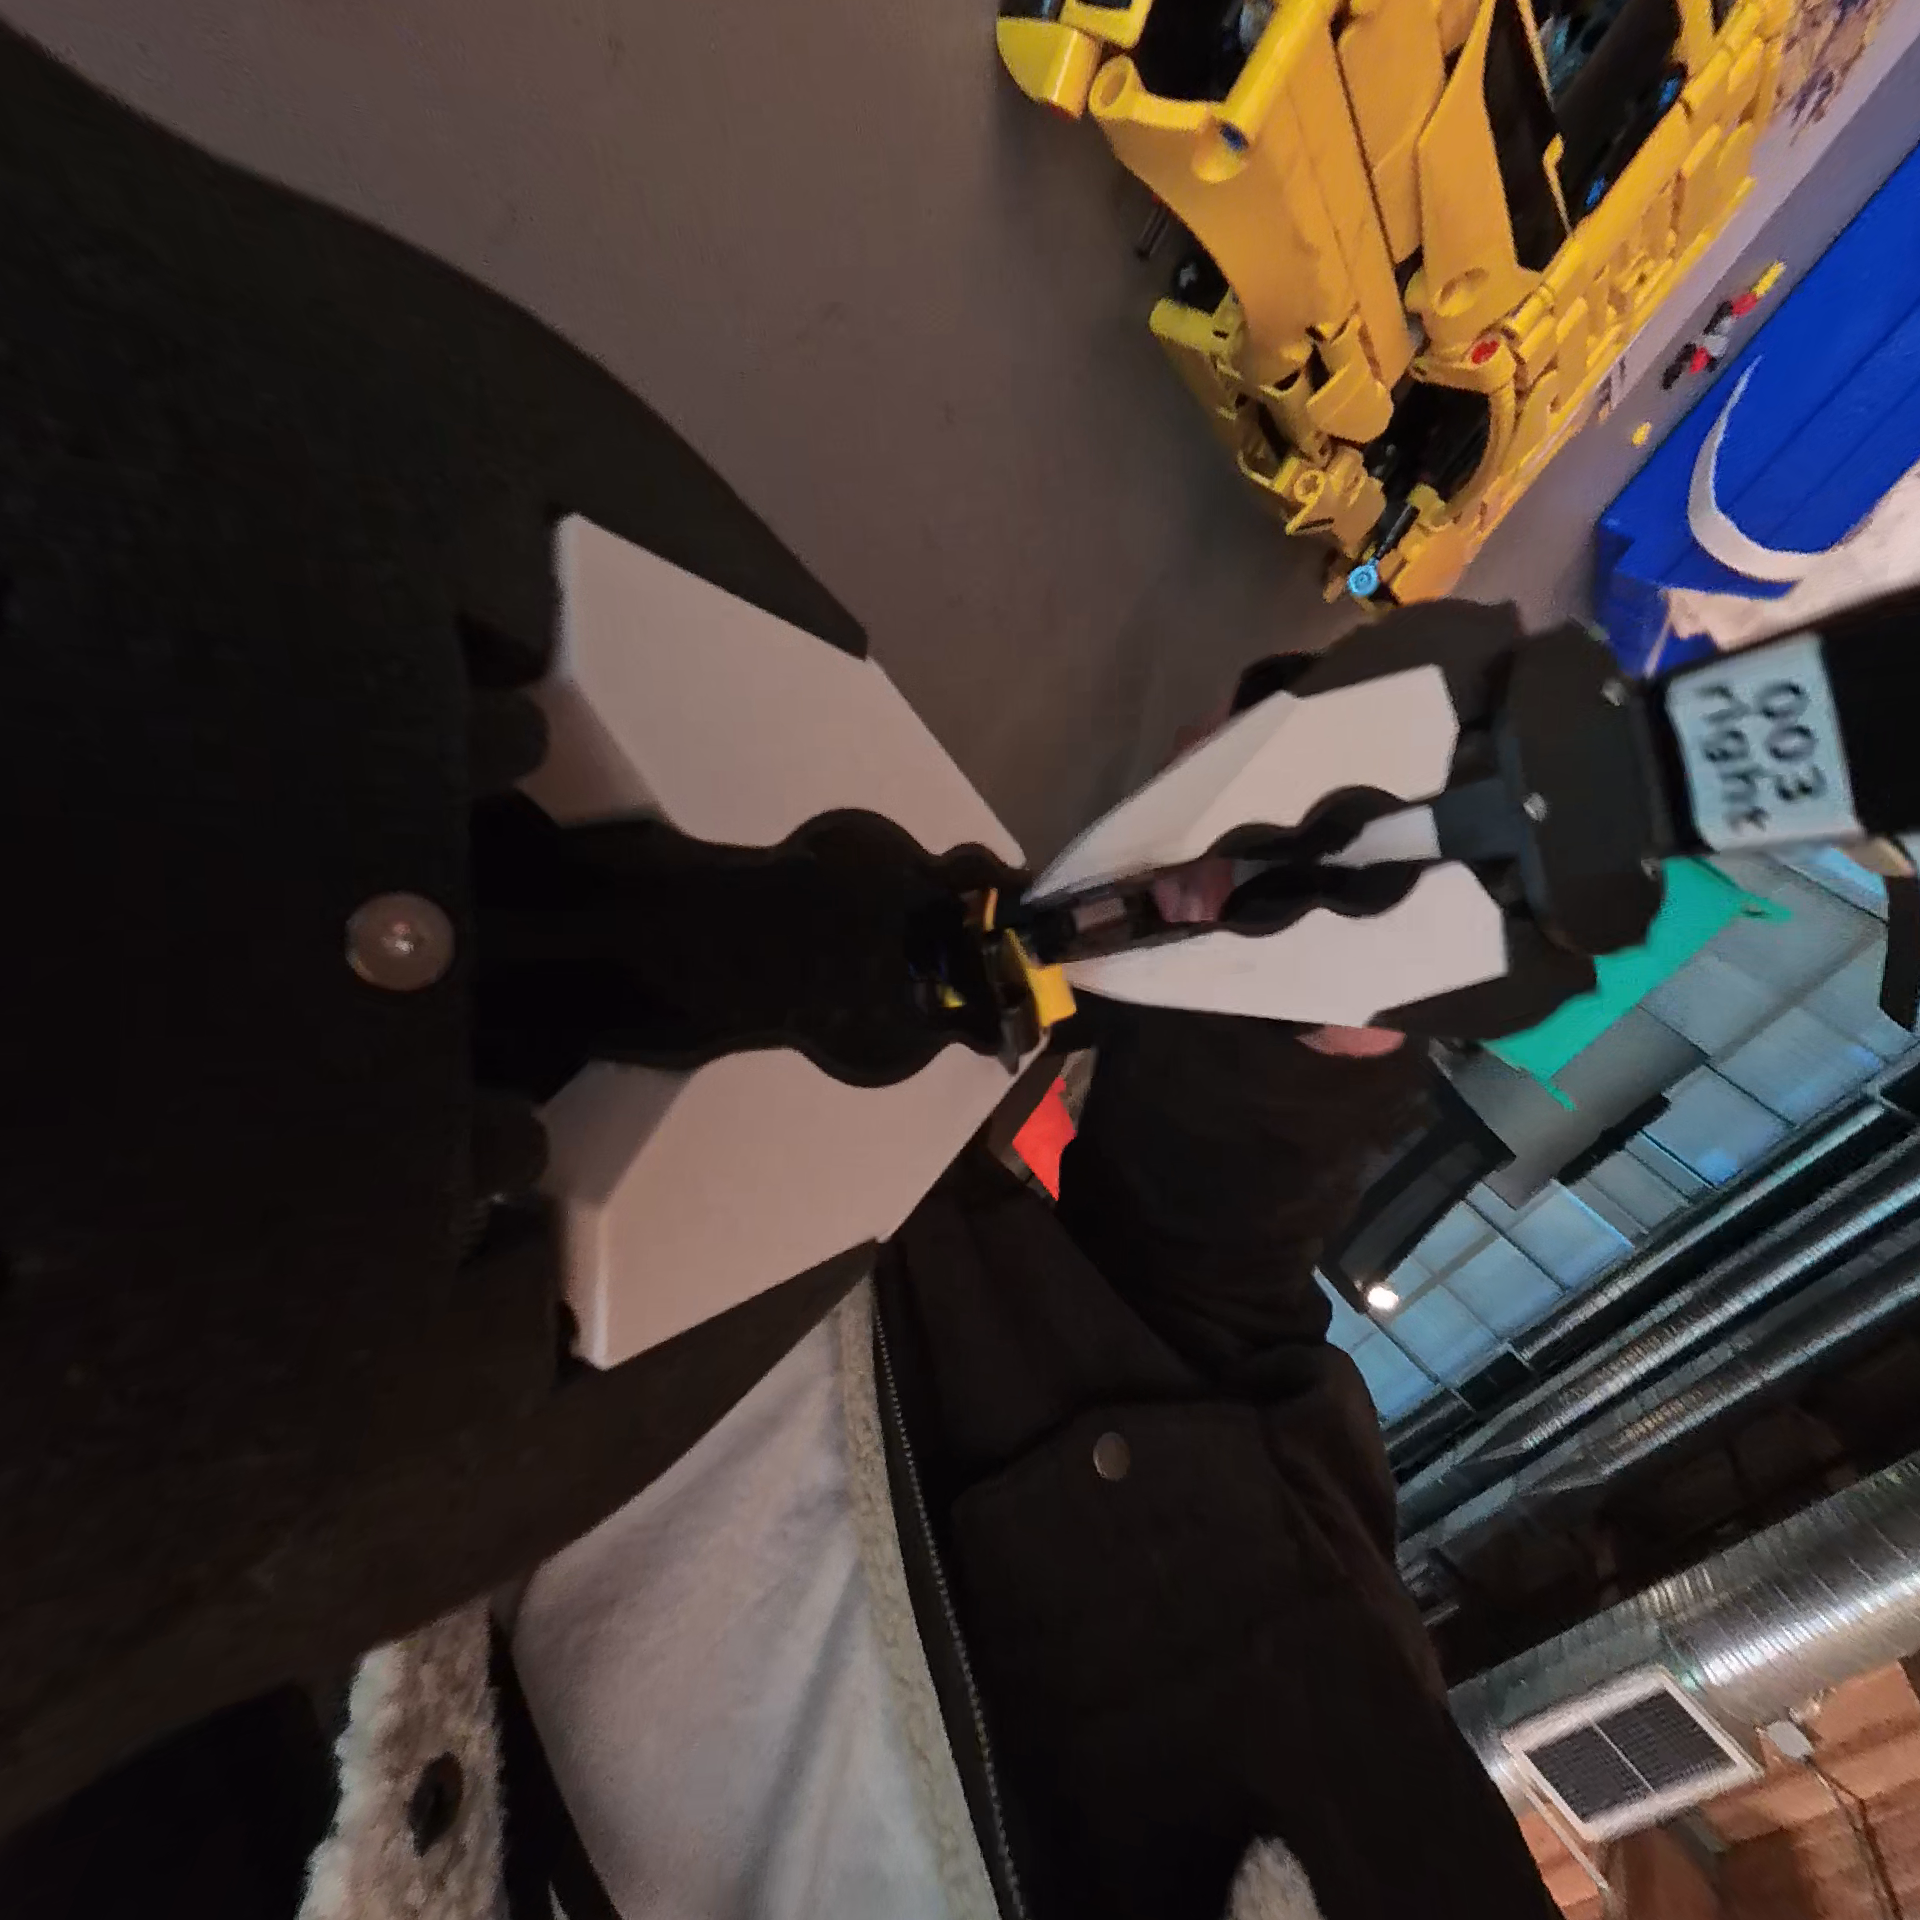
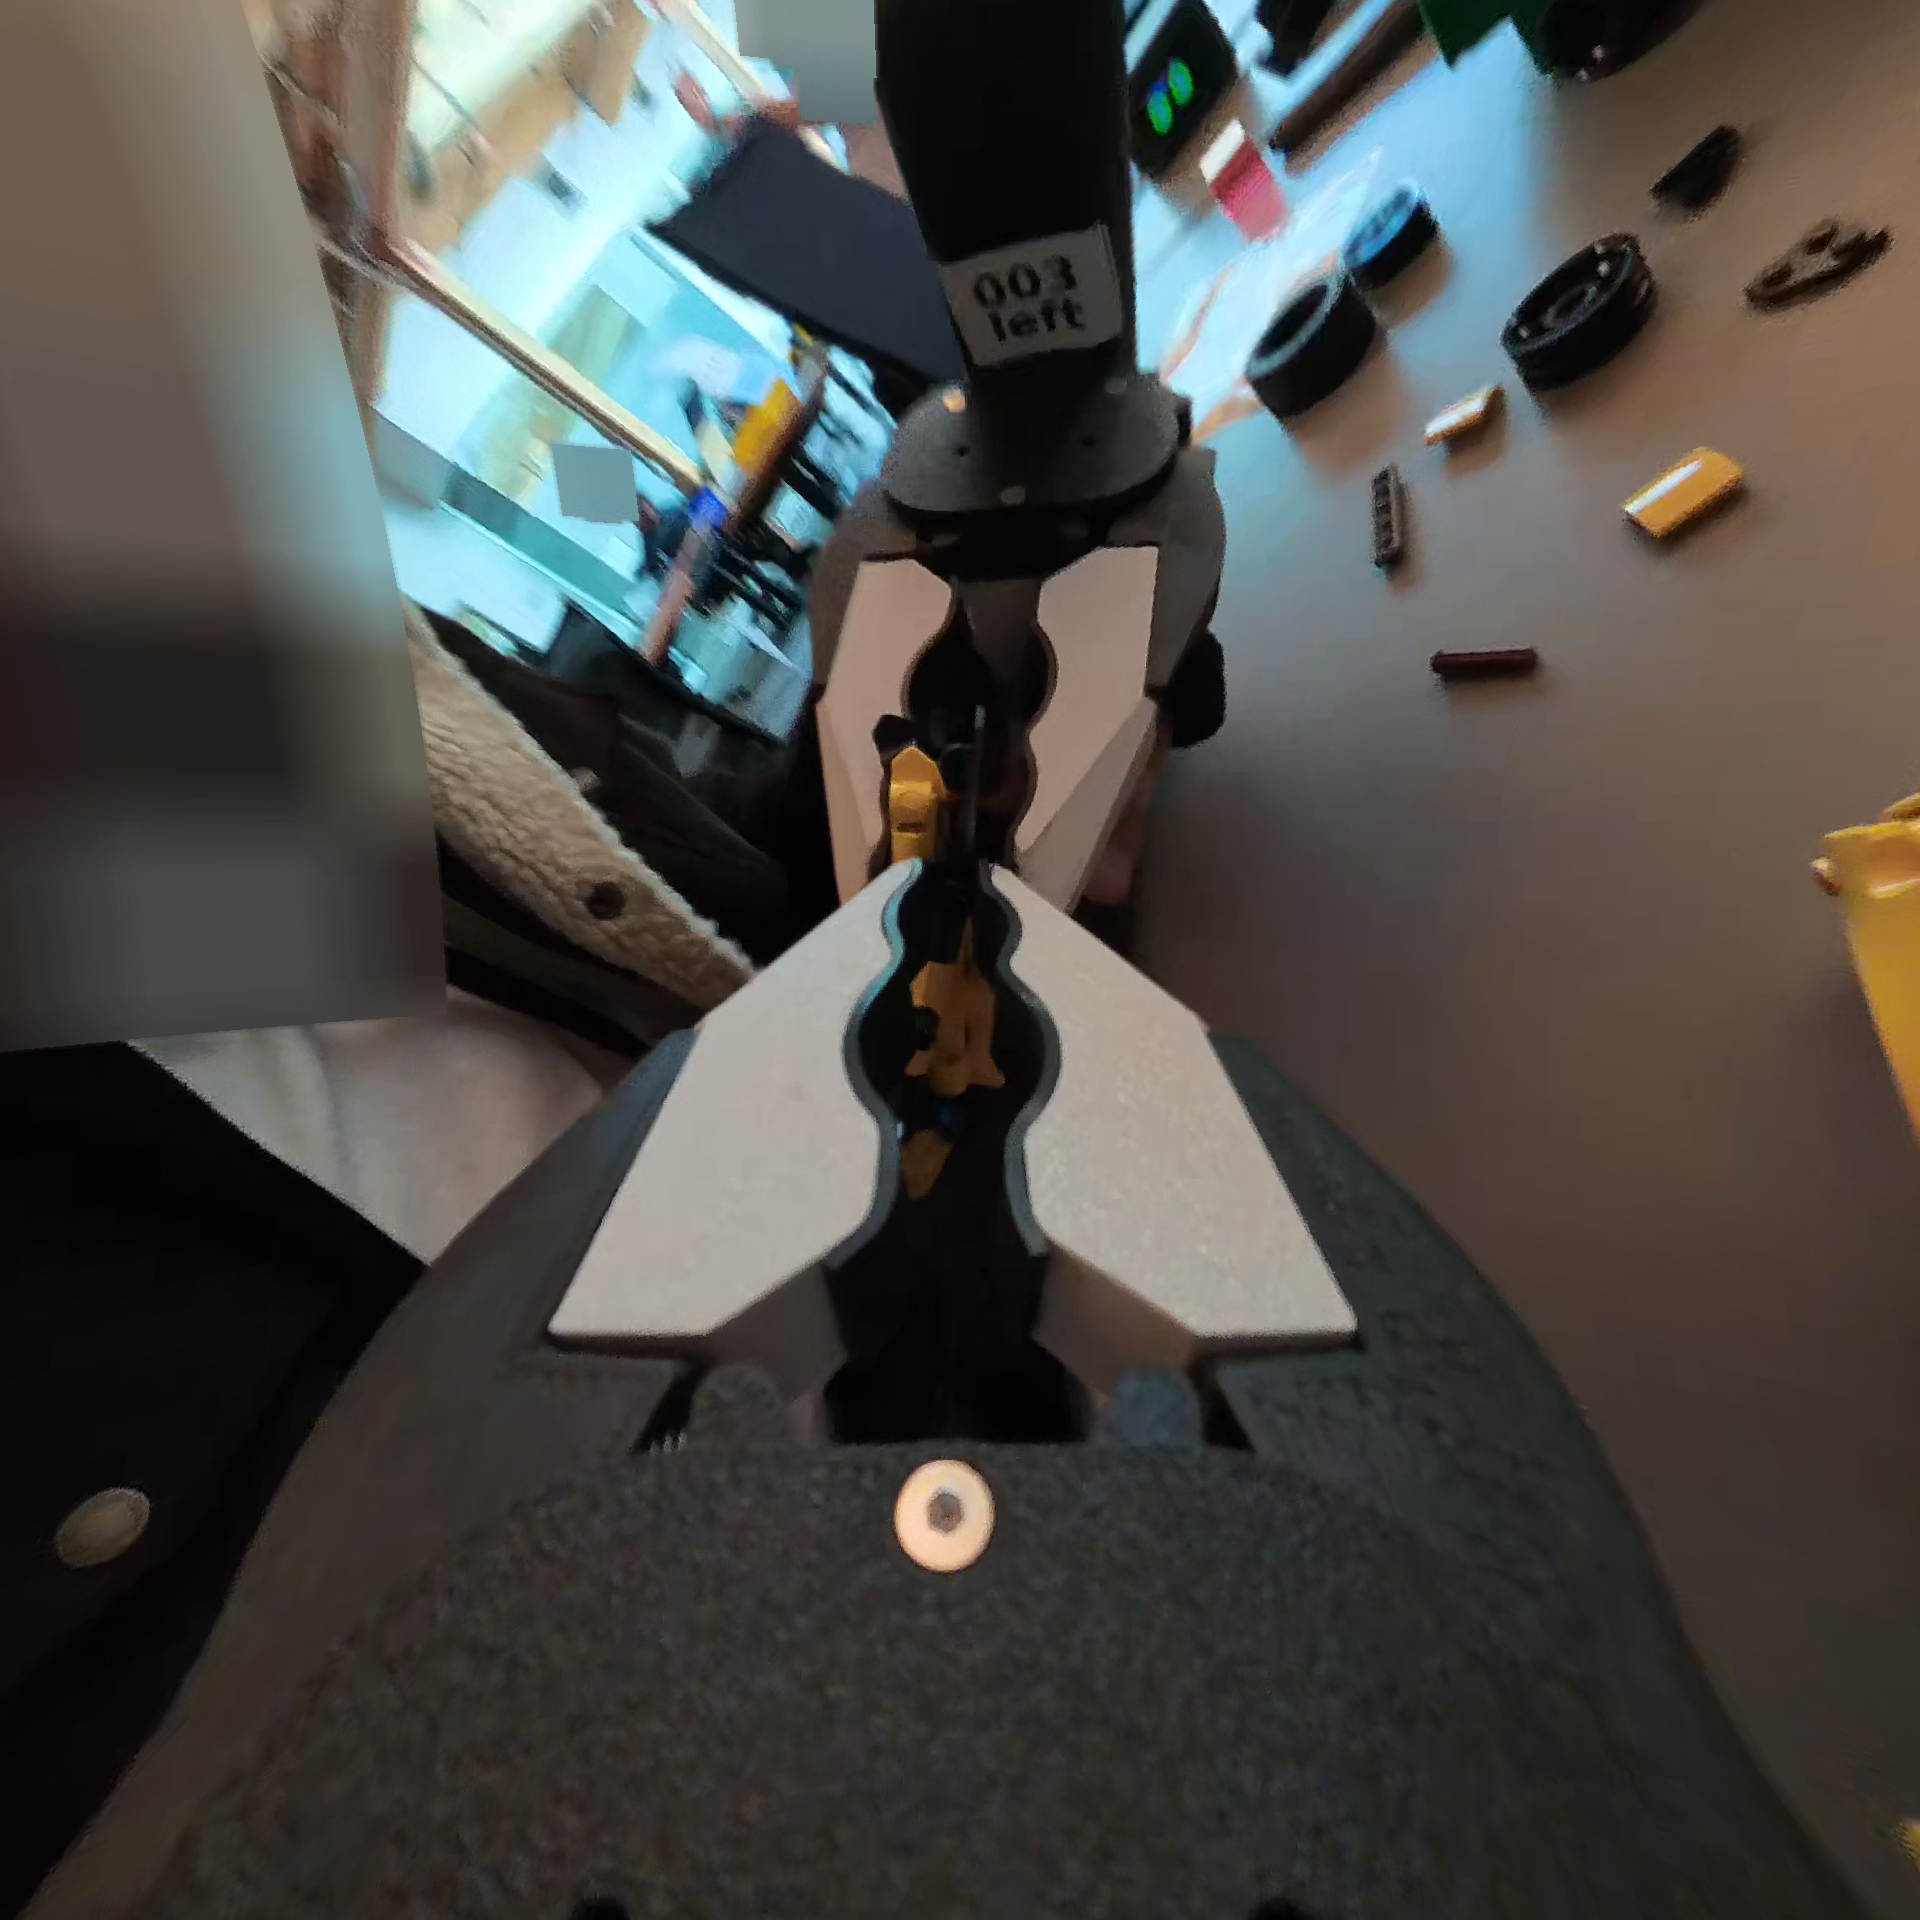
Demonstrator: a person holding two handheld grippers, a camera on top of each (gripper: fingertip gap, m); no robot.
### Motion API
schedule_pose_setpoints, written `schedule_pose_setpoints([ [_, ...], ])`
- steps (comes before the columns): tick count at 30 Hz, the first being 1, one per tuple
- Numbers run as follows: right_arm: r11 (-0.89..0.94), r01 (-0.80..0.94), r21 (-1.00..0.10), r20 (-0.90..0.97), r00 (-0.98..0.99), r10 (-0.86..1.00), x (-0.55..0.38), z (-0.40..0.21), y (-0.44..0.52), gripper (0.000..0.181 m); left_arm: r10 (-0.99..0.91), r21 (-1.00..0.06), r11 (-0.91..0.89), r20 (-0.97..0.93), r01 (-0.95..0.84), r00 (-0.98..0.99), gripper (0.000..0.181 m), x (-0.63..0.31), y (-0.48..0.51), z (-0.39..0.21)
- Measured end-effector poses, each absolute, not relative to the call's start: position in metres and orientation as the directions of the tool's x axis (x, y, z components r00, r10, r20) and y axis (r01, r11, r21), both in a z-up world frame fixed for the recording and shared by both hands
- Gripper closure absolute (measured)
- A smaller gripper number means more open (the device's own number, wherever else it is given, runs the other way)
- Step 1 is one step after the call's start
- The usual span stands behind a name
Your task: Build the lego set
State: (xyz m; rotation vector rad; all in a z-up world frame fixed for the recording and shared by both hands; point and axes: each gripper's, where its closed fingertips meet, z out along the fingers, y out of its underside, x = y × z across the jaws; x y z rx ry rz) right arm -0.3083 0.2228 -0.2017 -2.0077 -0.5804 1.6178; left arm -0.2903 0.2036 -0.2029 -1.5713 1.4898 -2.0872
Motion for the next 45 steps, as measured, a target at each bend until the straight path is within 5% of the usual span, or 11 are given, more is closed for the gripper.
schedule_pose_setpoints([
  [11,-0.728,-0.023,-0.685,-0.715,0.210,0.667,-0.307,-0.192,0.226,0.173,-0.599,-0.763,-0.528,0.646,-0.373,-0.473,0.159,-0.293,0.206,-0.194],
  [16,-0.774,0.105,-0.625,-0.725,0.291,0.625,-0.291,-0.209,0.201,0.156,-0.623,-0.765,-0.549,0.643,-0.337,-0.445,0.158,-0.292,0.216,-0.192],
  [24,-0.780,0.128,-0.612,-0.712,0.341,0.614,-0.294,-0.218,0.197,0.169,-0.692,-0.811,-0.505,0.585,-0.295,-0.422,0.158,-0.289,0.217,-0.191],
  [36,-0.656,-0.253,-0.711,-0.697,0.376,0.611,-0.275,-0.193,0.233,0.170,-0.677,-0.776,-0.579,0.629,-0.251,-0.381,0.135,-0.283,0.229,-0.188],
  [45,-0.656,-0.356,-0.665,-0.746,0.275,0.606,-0.292,-0.183,0.229,0.169,-0.729,-0.836,-0.499,0.548,-0.229,-0.410,0.158,-0.285,0.219,-0.184],
])
